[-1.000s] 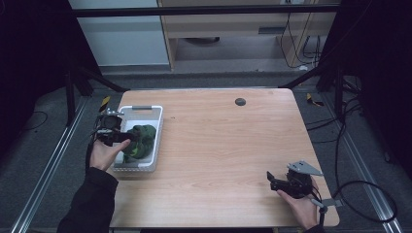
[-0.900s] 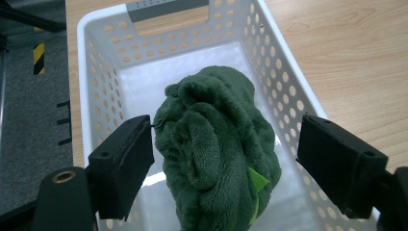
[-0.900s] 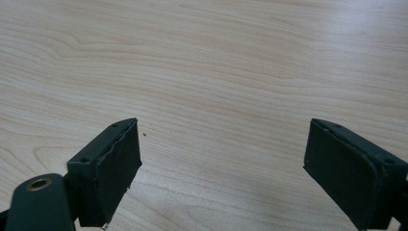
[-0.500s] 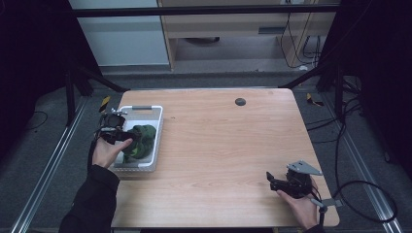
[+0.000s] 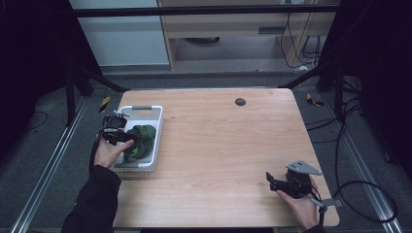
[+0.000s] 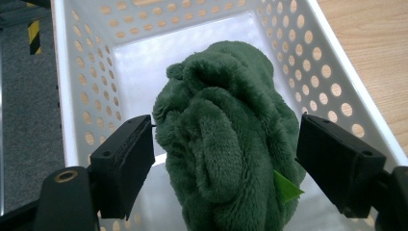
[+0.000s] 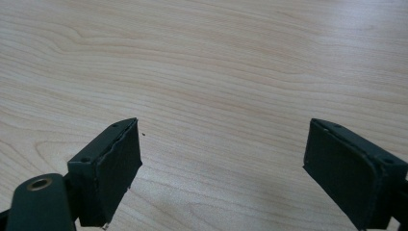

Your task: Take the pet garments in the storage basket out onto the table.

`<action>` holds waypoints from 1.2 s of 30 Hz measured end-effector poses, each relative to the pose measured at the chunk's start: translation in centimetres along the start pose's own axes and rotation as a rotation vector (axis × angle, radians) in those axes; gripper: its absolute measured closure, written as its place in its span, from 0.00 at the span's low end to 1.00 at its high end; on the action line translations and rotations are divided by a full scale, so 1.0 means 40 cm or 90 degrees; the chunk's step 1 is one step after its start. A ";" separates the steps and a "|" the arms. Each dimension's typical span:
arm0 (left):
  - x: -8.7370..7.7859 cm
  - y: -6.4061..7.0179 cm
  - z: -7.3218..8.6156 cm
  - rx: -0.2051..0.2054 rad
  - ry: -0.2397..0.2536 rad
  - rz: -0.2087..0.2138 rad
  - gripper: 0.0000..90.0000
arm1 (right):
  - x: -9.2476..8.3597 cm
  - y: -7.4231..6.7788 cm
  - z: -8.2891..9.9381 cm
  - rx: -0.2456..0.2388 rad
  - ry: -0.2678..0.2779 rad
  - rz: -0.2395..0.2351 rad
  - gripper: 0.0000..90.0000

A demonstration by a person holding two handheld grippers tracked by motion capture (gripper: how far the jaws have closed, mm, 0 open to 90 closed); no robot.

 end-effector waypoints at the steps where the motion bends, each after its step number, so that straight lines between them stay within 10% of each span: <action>1: 0.003 0.001 0.002 0.000 -0.005 0.001 0.22 | 0.000 0.000 0.000 0.000 0.000 0.000 0.14; 18: 0.038 0.011 0.025 -0.002 -0.038 0.010 0.31 | 0.003 0.000 0.002 -0.003 -0.008 -0.005 0.14; 36: 0.043 0.010 0.030 -0.013 -0.048 0.010 0.63 | 0.003 0.001 0.002 -0.001 -0.010 -0.004 0.14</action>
Point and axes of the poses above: each handheld gripper's, and its own axes: x roughly forward along the jaws, z roughly out of its underside, y roughly to its right, the point moved 2 cm from there along x, roughly forward along the jaws, and after that the axes turned 13 degrees about y, right-handed, at the moved point
